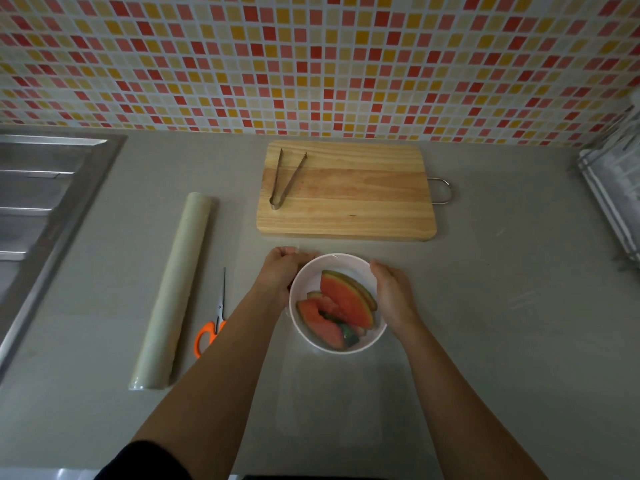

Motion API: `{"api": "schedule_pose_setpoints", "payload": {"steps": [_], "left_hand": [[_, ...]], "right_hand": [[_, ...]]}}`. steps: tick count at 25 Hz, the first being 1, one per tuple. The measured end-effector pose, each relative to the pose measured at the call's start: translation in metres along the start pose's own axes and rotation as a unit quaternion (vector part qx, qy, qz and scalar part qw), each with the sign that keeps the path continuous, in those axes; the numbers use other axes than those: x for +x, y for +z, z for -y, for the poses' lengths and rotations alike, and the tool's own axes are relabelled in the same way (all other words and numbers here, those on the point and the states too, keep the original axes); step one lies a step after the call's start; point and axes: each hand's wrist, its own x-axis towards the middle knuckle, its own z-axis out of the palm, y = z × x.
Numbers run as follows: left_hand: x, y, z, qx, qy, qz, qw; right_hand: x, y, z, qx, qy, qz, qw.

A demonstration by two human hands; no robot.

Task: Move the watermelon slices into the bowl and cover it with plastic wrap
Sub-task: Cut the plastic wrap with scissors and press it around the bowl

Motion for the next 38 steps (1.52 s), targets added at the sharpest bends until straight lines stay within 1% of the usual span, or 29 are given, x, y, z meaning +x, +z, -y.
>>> {"api": "schedule_pose_setpoints", "payload": {"steps": [2, 3, 6, 8, 10, 12, 15, 18, 20, 22, 23, 24, 25, 26, 27, 28, 29, 30, 31, 32, 33, 34, 35, 36, 37, 38], "left_hand": [[-0.002, -0.001, 0.002, 0.070, 0.016, -0.006, 0.997], [-0.003, -0.001, 0.004, 0.082, 0.019, -0.012, 0.996], [-0.005, 0.003, 0.008, 0.022, 0.008, -0.032, 0.999], [-0.008, 0.005, 0.008, -0.004, 0.002, -0.005, 1.000], [-0.013, 0.005, 0.009, -0.028, -0.023, 0.025, 0.999], [-0.018, 0.005, 0.009, -0.055, -0.039, 0.038, 0.997], [-0.018, -0.003, 0.013, -0.011, 0.014, 0.049, 0.999], [-0.021, -0.013, 0.017, 0.028, 0.045, 0.104, 0.993], [-0.021, -0.016, 0.022, 0.043, 0.049, 0.089, 0.994], [-0.019, -0.016, 0.023, 0.085, 0.072, 0.040, 0.993], [-0.019, -0.017, 0.023, 0.148, 0.101, 0.014, 0.984], [-0.019, -0.019, 0.024, 0.234, 0.144, -0.007, 0.961], [-0.021, -0.023, 0.025, 0.325, 0.194, -0.022, 0.925], [-0.022, -0.026, 0.029, 0.412, 0.244, -0.036, 0.877], [-0.023, -0.030, 0.033, 0.486, 0.282, -0.056, 0.825], [-0.024, -0.032, 0.039, 0.534, 0.303, -0.086, 0.784], [-0.024, -0.034, 0.044, 0.546, 0.314, -0.127, 0.766], [-0.024, -0.037, 0.046, 0.514, 0.323, -0.168, 0.777], [-0.026, -0.038, 0.045, 0.439, 0.327, -0.194, 0.814], [-0.028, -0.039, 0.043, 0.338, 0.321, -0.178, 0.867], [-0.030, -0.037, 0.042, 0.227, 0.299, -0.111, 0.920], [-0.033, -0.033, 0.043, 0.137, 0.271, -0.027, 0.953], [-0.034, -0.028, 0.045, 0.085, 0.247, 0.044, 0.964], [-0.034, -0.022, 0.049, 0.060, 0.232, 0.085, 0.967], [-0.034, -0.017, 0.054, 0.052, 0.228, 0.094, 0.968], [-0.035, -0.012, 0.057, 0.052, 0.230, 0.084, 0.968]], "right_hand": [[0.001, 0.002, -0.001, 0.039, 0.012, -0.013, 0.999], [0.001, 0.003, 0.000, 0.044, 0.011, -0.018, 0.999], [0.001, 0.005, 0.001, 0.045, 0.002, -0.027, 0.999], [0.000, 0.006, 0.001, 0.039, -0.007, -0.035, 0.999], [-0.001, 0.006, 0.002, 0.034, -0.008, -0.038, 0.999], [-0.002, 0.006, 0.001, 0.035, -0.010, -0.043, 0.998], [-0.001, 0.005, 0.001, 0.026, -0.017, -0.047, 0.998], [0.001, 0.005, 0.001, 0.019, -0.027, -0.041, 0.999], [0.001, 0.006, 0.000, 0.018, -0.030, -0.037, 0.999], [0.000, 0.006, 0.000, 0.016, -0.031, -0.038, 0.999], [0.000, 0.005, 0.000, 0.016, -0.030, -0.041, 0.999], [0.000, 0.005, 0.000, 0.015, -0.030, -0.043, 0.999], [0.000, 0.005, 0.000, 0.015, -0.030, -0.042, 0.999], [0.001, 0.004, 0.000, 0.015, -0.032, -0.039, 0.999], [0.001, 0.004, 0.000, 0.014, -0.035, -0.037, 0.999], [0.001, 0.003, 0.000, 0.013, -0.037, -0.037, 0.999], [0.001, 0.003, 0.000, 0.014, -0.038, -0.037, 0.999], [0.002, 0.002, 0.000, 0.018, -0.038, -0.036, 0.998], [0.002, 0.002, -0.001, 0.022, -0.038, -0.034, 0.998], [0.003, 0.001, -0.001, 0.021, -0.039, -0.032, 0.999], [0.003, 0.001, -0.001, 0.017, -0.041, -0.030, 0.999], [0.002, 0.001, -0.001, 0.012, -0.043, -0.030, 0.999], [0.002, 0.002, -0.001, 0.009, -0.046, -0.031, 0.998], [0.002, 0.002, 0.000, 0.009, -0.047, -0.036, 0.998], [0.001, 0.004, 0.000, 0.010, -0.047, -0.043, 0.998], [0.000, 0.005, 0.000, 0.011, -0.048, -0.050, 0.998]]}}
